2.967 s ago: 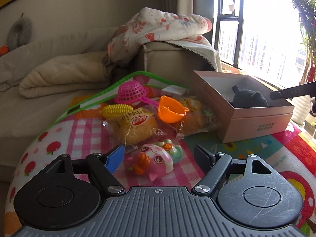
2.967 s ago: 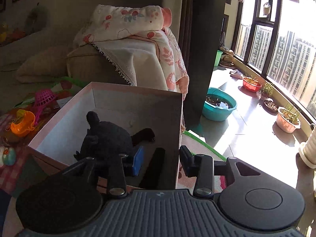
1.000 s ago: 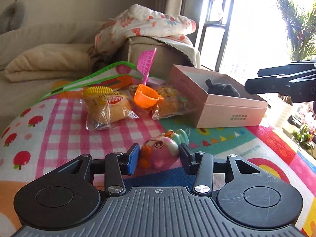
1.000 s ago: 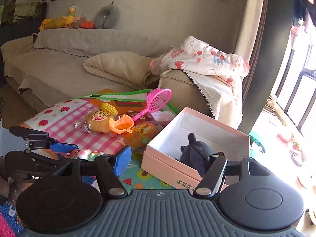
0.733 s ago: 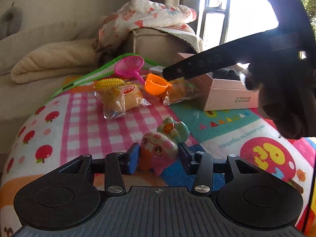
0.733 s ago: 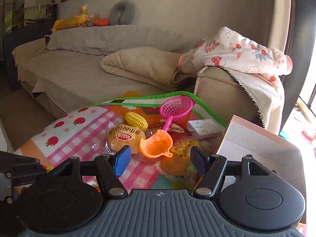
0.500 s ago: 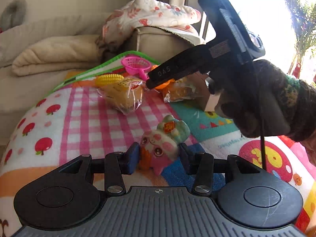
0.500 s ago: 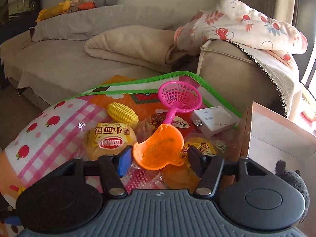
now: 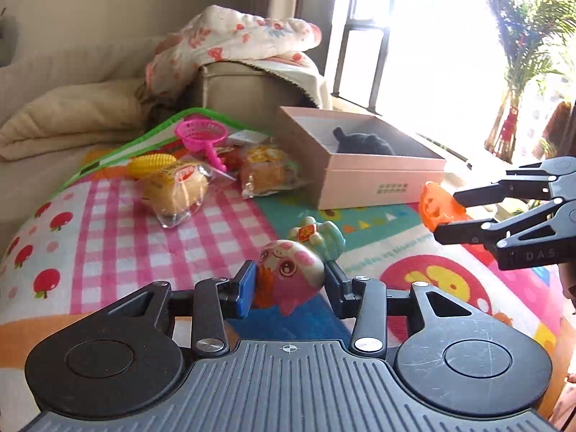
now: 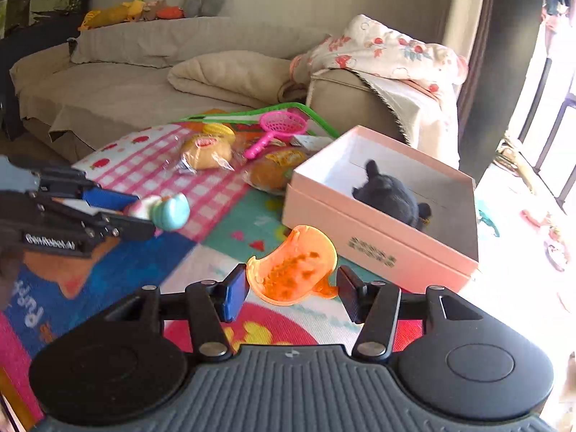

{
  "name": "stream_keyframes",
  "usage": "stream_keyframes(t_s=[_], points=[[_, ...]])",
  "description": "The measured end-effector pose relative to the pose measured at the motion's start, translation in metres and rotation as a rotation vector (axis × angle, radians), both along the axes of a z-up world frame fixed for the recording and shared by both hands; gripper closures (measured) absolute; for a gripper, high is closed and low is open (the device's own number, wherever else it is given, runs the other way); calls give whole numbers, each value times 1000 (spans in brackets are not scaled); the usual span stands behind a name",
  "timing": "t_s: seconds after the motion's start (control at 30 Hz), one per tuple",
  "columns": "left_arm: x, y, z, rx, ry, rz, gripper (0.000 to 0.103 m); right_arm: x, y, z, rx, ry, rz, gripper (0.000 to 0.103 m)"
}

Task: Organize objects
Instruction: 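Grasp the orange pumpkin cup with the right gripper, then lower the pink pig toy into the pink box with the left gripper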

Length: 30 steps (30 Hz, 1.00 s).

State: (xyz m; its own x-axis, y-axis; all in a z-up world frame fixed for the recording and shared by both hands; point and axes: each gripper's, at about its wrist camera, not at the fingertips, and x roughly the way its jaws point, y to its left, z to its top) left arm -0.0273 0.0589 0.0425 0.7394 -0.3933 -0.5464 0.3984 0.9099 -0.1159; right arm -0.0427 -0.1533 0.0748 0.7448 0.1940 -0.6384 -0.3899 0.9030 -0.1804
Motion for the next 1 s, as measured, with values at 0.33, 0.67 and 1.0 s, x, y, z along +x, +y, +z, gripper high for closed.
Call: stream_keyframes(t_s=[0.33, 0.67, 1.0], points=[[32, -83, 58, 29, -159, -142, 58, -32, -53, -9, 112, -2, -131, 50], [136, -110, 41, -153, -91, 19, 57, -30, -62, -7, 153, -24, -158, 50], [98, -67, 28, -201, -42, 39, 57, -21, -65, -27, 164, 50, -156, 47]])
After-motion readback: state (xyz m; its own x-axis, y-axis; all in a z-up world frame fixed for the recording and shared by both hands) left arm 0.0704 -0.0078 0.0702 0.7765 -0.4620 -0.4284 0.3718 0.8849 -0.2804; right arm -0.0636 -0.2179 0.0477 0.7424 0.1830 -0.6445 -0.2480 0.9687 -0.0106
